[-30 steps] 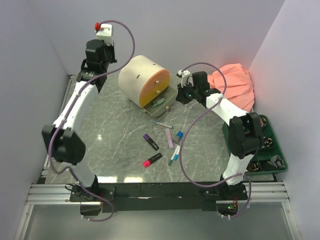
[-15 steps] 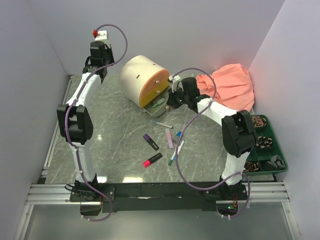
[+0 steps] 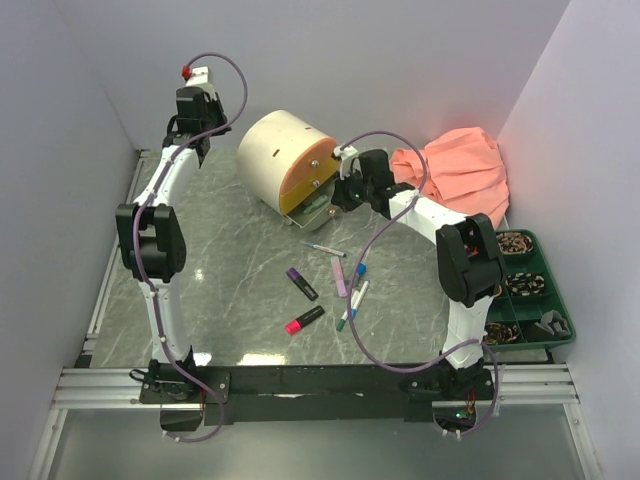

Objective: Sort the stationery into containers
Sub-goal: Close the drawer in the storage box.

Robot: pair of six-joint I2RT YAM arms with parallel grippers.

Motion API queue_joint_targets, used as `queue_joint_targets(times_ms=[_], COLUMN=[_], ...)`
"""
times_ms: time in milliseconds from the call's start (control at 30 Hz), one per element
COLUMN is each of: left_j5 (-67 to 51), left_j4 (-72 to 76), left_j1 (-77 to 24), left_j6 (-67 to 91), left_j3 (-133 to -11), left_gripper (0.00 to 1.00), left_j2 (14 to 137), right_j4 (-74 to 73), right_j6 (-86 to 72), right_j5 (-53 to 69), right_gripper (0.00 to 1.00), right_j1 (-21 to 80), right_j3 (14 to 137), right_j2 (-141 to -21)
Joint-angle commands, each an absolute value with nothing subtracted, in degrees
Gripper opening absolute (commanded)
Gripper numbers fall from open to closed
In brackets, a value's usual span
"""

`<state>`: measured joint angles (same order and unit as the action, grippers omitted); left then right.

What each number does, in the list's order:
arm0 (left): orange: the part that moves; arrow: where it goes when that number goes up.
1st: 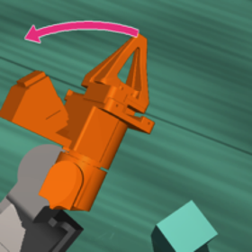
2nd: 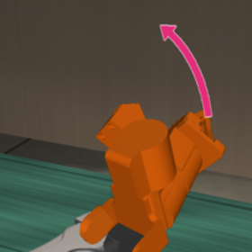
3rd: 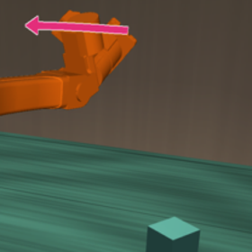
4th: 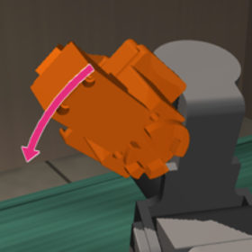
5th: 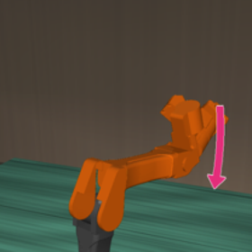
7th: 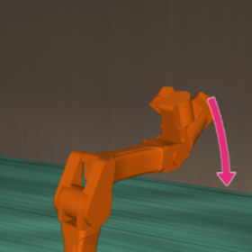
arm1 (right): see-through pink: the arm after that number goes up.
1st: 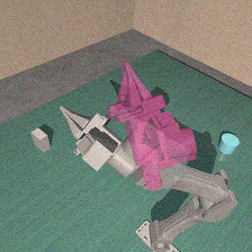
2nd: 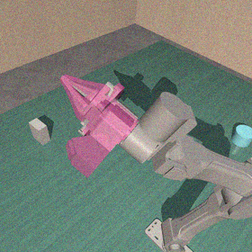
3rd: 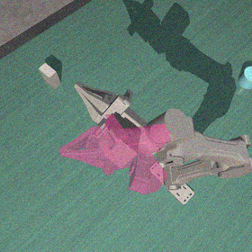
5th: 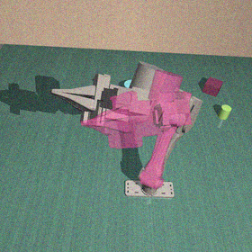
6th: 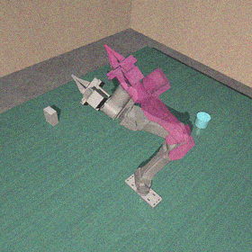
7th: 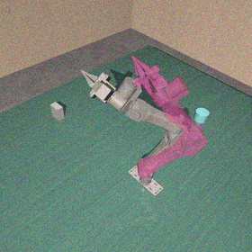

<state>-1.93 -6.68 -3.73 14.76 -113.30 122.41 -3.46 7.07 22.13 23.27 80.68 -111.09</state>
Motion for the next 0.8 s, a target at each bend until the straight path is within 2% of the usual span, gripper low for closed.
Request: queue_joint_targets(times_ms=[0, 467, 767], left_j5=[-4.5, -12.6, -13.8], left_j4=[-4.6, -4.5, -4.7], left_j1=[-4.0, -4.0, -4.0], left_j6=[16.2, 18.6, 19.2], left_j3=[-115.1, -114.9, -113.5], left_gripper=[0.01, 0.01, 0.01], left_j2=[122.0, 123.6, 123.1], right_j4=[-1.1, -0.7, -0.4], right_j6=[7.1, 4.7, 4.4], right_j5=[20.1, 18.4, 18.1], right_gripper=[0.00, 0.00, 0.00], right_j1=[23.5, 26.0, 26.3], right_j3=[80.0, 85.8, 91.4], right_j2=[-108.6, -113.8, -117.8])
